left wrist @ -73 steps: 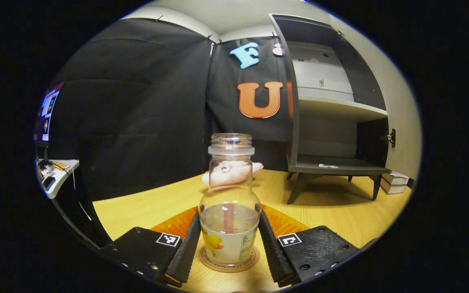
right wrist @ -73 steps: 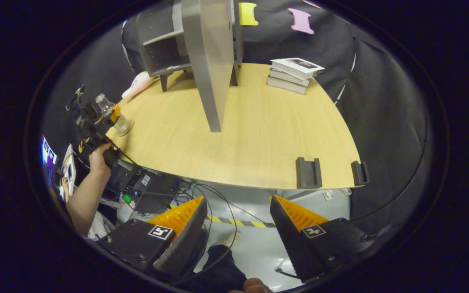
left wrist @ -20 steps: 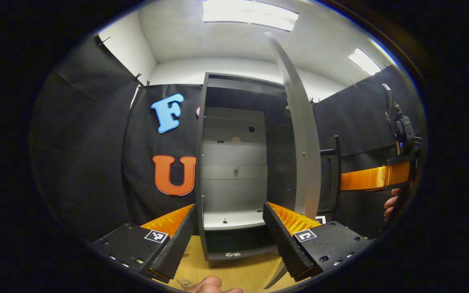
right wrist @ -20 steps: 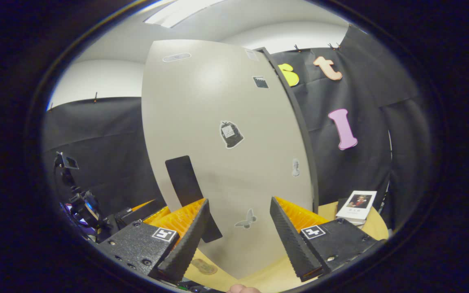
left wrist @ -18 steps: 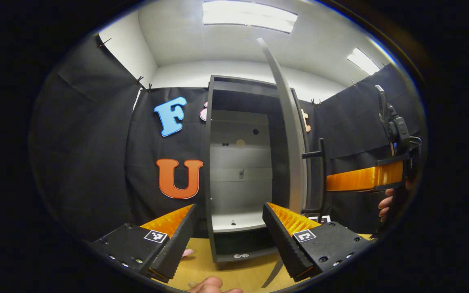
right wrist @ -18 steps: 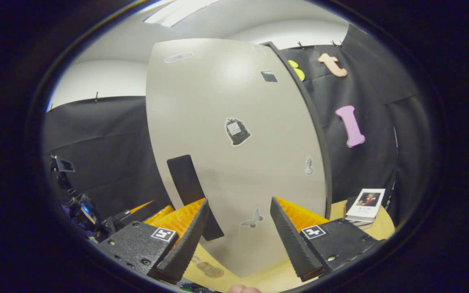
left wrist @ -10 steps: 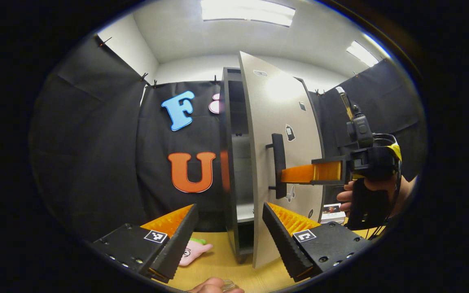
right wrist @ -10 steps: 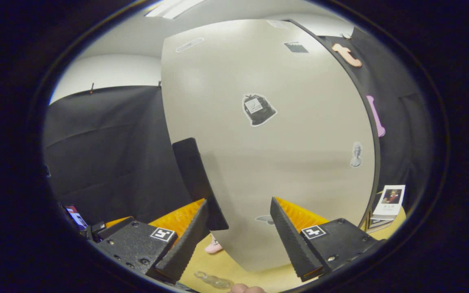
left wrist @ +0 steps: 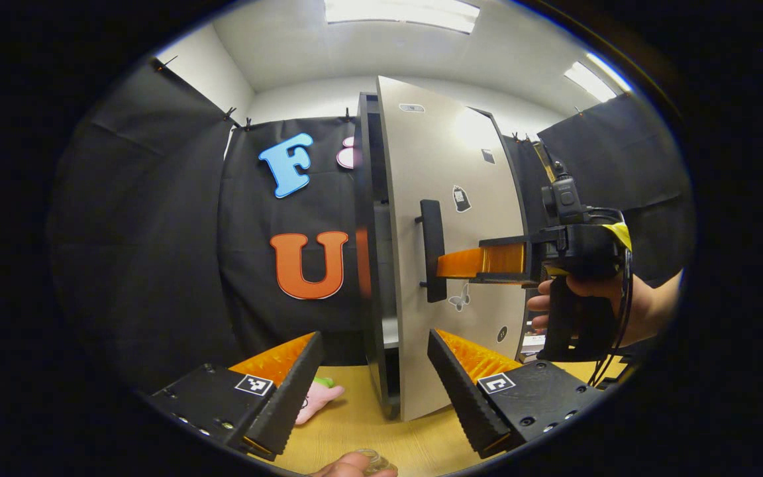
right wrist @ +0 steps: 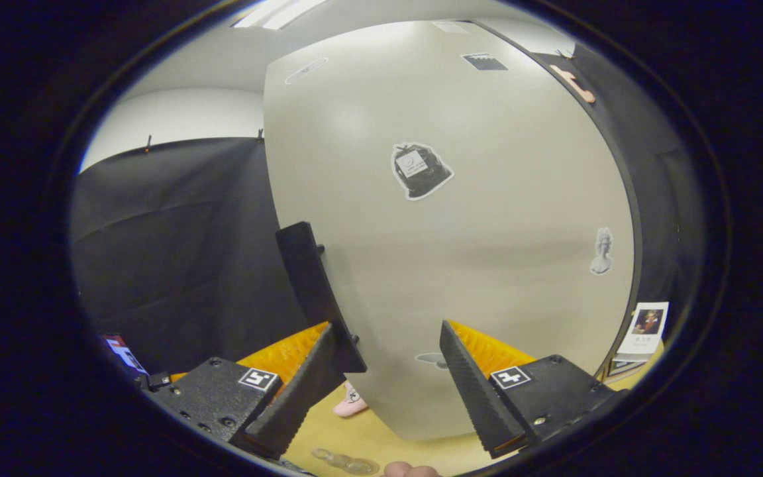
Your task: Open the cabinet door with the right hand, grasp the bottle in the cabinet with the left hand and place it on the coaster, then close the cabinet door with the right hand.
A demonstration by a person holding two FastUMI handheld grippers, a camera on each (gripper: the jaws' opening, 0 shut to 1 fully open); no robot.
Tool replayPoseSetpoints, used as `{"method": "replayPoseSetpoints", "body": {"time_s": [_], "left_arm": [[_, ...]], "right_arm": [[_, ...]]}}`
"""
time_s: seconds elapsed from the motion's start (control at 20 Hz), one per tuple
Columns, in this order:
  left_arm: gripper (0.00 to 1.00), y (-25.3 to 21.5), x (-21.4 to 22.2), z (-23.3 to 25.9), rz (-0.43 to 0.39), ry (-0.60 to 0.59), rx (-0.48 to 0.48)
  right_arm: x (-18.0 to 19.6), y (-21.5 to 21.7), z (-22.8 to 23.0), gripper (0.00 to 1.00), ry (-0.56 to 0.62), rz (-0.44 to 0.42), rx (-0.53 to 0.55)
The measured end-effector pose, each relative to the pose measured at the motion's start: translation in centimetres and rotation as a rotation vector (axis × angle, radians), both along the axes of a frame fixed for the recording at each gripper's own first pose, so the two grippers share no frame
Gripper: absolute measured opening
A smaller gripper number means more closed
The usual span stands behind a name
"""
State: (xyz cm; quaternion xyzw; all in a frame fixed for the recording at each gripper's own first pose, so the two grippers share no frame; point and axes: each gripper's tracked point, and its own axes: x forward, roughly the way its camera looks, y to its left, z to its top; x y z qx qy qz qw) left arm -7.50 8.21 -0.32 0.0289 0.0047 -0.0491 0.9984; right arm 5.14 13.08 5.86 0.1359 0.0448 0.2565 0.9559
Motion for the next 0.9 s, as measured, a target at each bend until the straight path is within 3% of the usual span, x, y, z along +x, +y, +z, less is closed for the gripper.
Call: {"method": "replayPoseSetpoints", "body": {"time_s": [0.2, 0.4, 0.7, 0.75, 0.85, 0.9], "left_arm": [[1.00, -1.6, 0.6, 0.0, -0.004, 0.006, 0.000], [0.96, -2.1, 1.2, 0.4, 0.055, 0.014, 0.025], [0.96, -5.9, 2.6, 1.0, 0.036, 0.019, 0.010], [0.96, -6.7, 3.0, 1.0, 0.030, 0.023, 0.005], [0.96, -8.0, 3.6, 1.2, 0.021, 0.024, -0.019], [0.96, -8.7, 3.8, 1.2, 0.020, 0.022, -0.030]], "right_arm": [[1.6, -2.7, -2.8, 1.00, 0.084, -0.089, -0.067], [0.6, -6.8, -3.7, 1.00, 0.130, -0.093, -0.016], [-2.8, -15.3, -5.1, 0.99, 0.095, -0.270, -0.046], [-3.4, -16.3, -5.2, 0.94, 0.075, -0.293, -0.067], [-4.6, -17.7, -5.5, 0.99, 0.048, -0.335, -0.095], [-5.2, -18.6, -5.7, 0.94, 0.045, -0.373, -0.101]]}}
